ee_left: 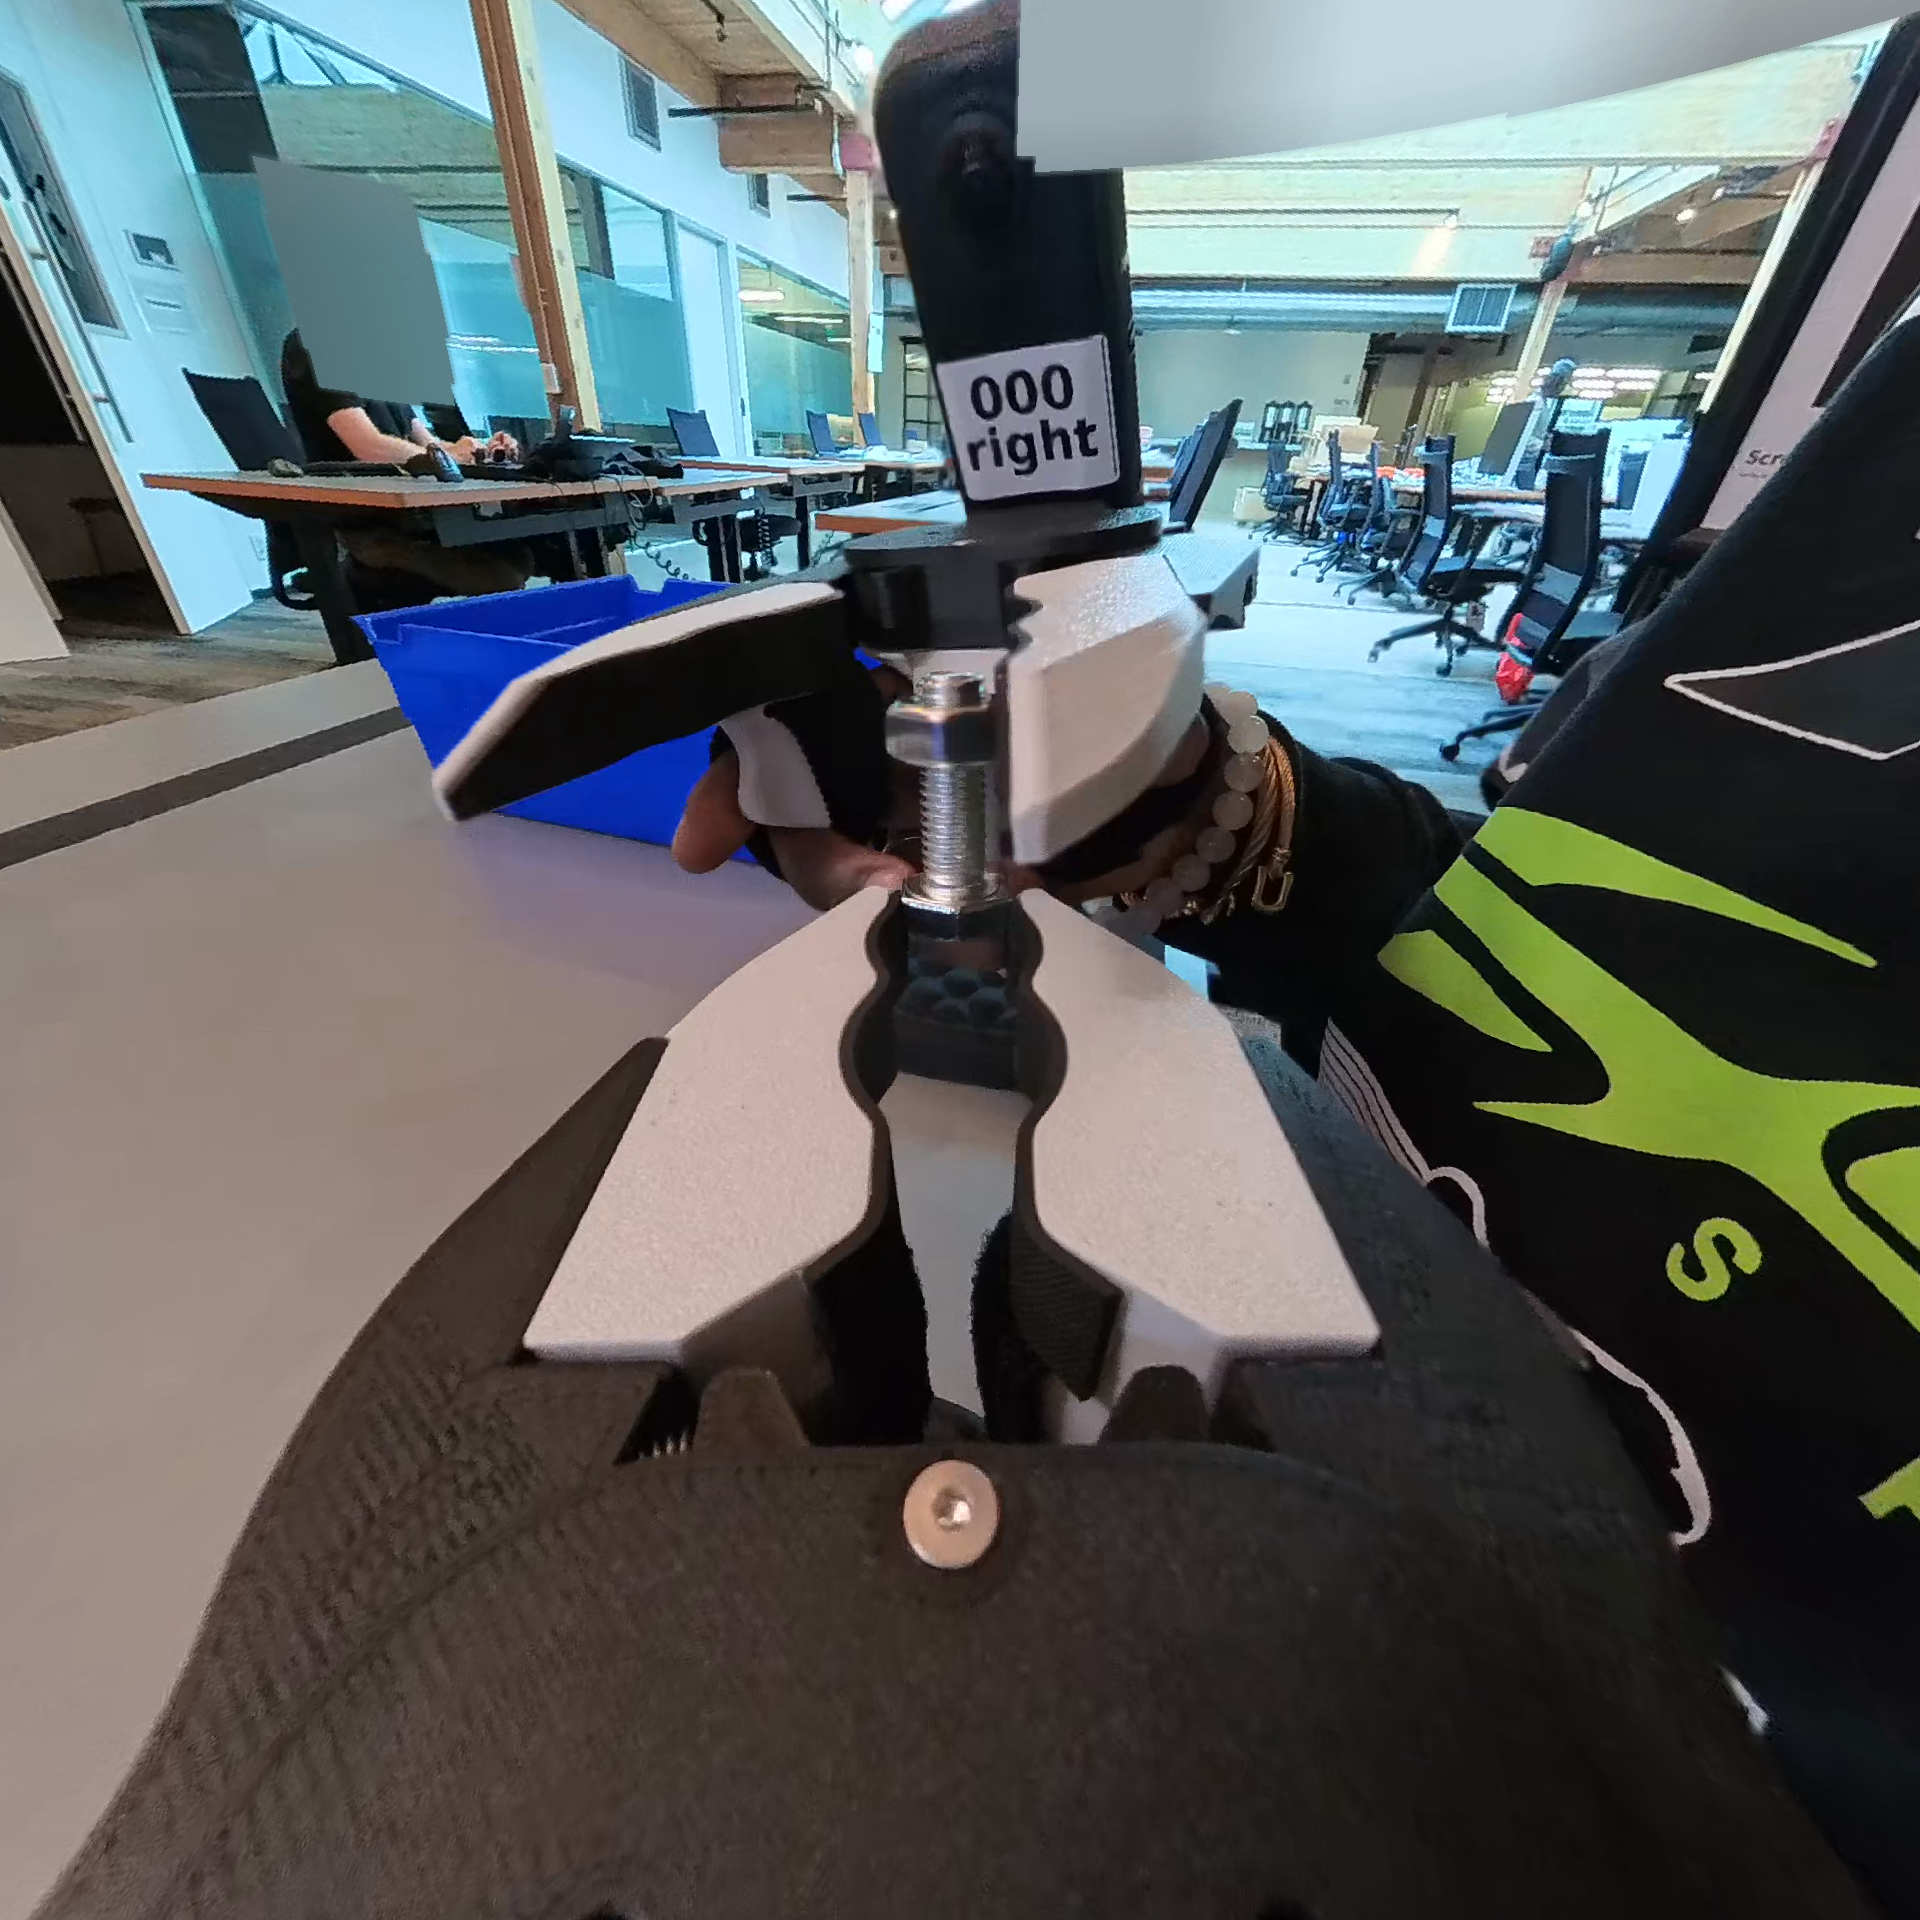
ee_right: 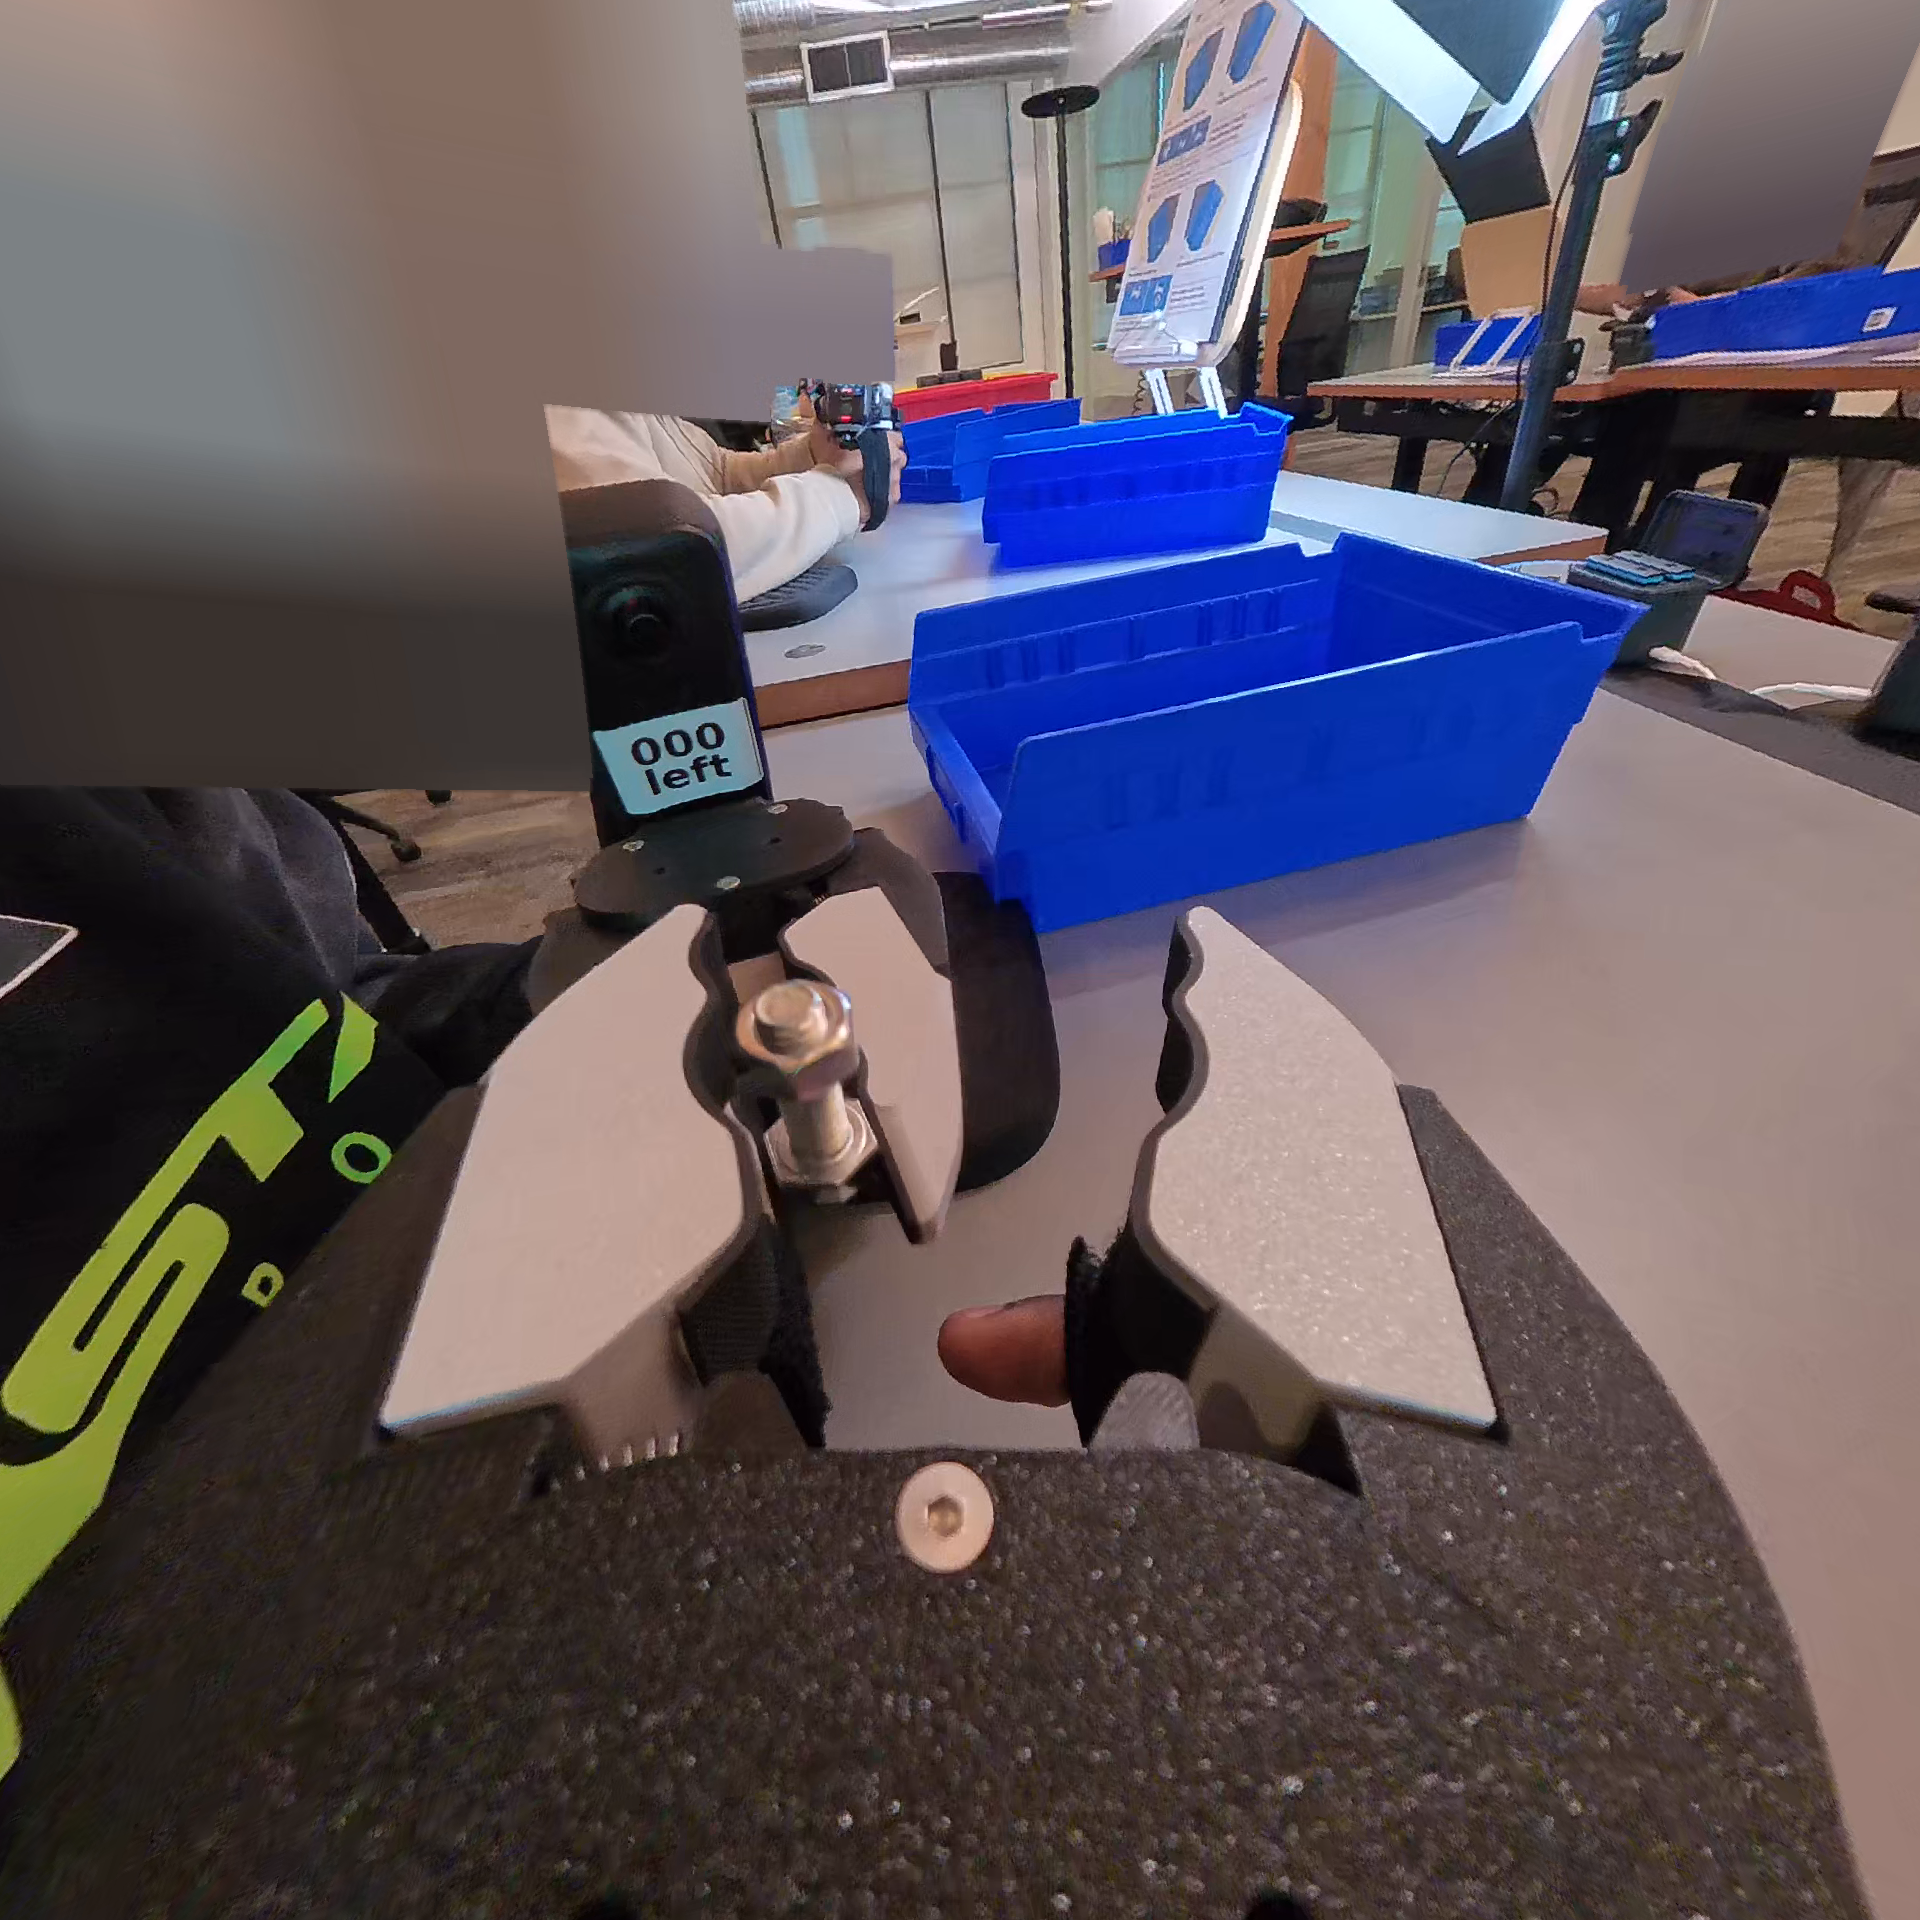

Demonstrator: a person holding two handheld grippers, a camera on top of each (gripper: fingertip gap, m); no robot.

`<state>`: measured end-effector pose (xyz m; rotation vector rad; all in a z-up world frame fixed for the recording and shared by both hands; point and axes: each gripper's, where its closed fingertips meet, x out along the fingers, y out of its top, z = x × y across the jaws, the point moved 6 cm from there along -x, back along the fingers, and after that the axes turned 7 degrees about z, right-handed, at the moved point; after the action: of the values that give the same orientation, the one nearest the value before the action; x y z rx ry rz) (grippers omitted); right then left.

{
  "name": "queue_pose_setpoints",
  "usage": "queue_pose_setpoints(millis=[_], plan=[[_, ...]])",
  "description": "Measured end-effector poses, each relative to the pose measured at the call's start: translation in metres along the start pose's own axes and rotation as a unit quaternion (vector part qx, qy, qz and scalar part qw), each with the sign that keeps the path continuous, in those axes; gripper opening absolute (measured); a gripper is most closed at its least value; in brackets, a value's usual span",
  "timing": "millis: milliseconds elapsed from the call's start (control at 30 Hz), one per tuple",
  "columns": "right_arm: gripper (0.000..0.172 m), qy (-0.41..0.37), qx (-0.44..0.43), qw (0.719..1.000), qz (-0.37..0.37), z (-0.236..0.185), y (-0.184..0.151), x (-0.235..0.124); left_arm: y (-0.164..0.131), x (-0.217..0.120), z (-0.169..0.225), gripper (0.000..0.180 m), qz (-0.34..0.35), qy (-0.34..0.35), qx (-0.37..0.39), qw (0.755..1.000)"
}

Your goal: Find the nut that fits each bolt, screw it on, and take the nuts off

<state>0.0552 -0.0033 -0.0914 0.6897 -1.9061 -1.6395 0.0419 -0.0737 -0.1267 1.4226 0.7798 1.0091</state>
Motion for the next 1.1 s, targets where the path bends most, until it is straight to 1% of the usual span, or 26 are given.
queue_pose_setpoints(millis=[200,233,267,333,367,400,433,533,600,700,800,900,1000,1100], plan=[[0.080,-0.022,0.010,1.000,0.018,0.009,0.003,-0.032,0.004,-0.005,-0.003,0.018,0.019,-0.001,-0.011,1.000],[0.067,-0.041,0.012,0.999,0.022,0.014,0.003,-0.040,0.004,-0.006,-0.003,0.018,0.023,-0.002,-0.011,1.000],[0.044,-0.074,0.008,0.997,0.027,0.022,0.003,-0.049,0.005,-0.006,-0.002,0.018,0.026,-0.007,-0.011,1.000],[0.026,-0.099,0.000,0.994,0.035,0.029,0.004,-0.063,0.005,-0.006,-0.002,0.018,0.021,-0.002,-0.006,1.000],[0.023,-0.097,0.001,0.995,0.036,0.028,0.004,-0.065,0.004,-0.006,-0.003,0.018,0.019,-0.002,-0.007,1.000],[0.024,-0.091,-0.001,0.995,0.038,0.026,0.005,-0.066,0.004,-0.005,-0.003,0.018,0.019,-0.002,-0.007,1.000],[0.028,-0.083,-0.004,0.996,0.041,0.024,0.007,-0.065,0.004,-0.005,-0.003,0.018,0.018,-0.001,-0.007,1.000],[0.053,-0.037,-0.002,0.998,0.050,0.012,0.010,-0.056,0.003,-0.003,-0.004,0.018,0.014,0.001,-0.006,1.000],[0.067,-0.010,0.000,0.999,0.047,0.005,0.010,-0.045,0.002,-0.003,-0.004,0.018,0.009,0.003,-0.004,1.000],[0.079,0.000,-0.007,0.999,0.035,-0.001,0.009,-0.026,0.001,-0.001,-0.004,0.018,0.002,0.006,0.000,1.000],[0.082,0.004,-0.004,1.000,0.027,-0.001,0.006,-0.011,0.000,0.000,-0.004,0.018,-0.001,0.008,0.003,1.000],[0.082,0.001,-0.009,1.000,0.016,-0.001,0.004,-0.003,0.000,0.000,-0.003,0.018,-0.003,0.007,0.006,1.000],[0.079,-0.007,-0.008,1.000,0.014,0.002,0.003,-0.004,0.000,0.000,-0.002,0.018,-0.002,0.004,0.007,1.000],[0.081,-0.009,-0.008,1.000,0.020,0.004,0.005,-0.015,0.002,-0.001,-0.002,0.018,0.007,0.000,0.002,1.000]])
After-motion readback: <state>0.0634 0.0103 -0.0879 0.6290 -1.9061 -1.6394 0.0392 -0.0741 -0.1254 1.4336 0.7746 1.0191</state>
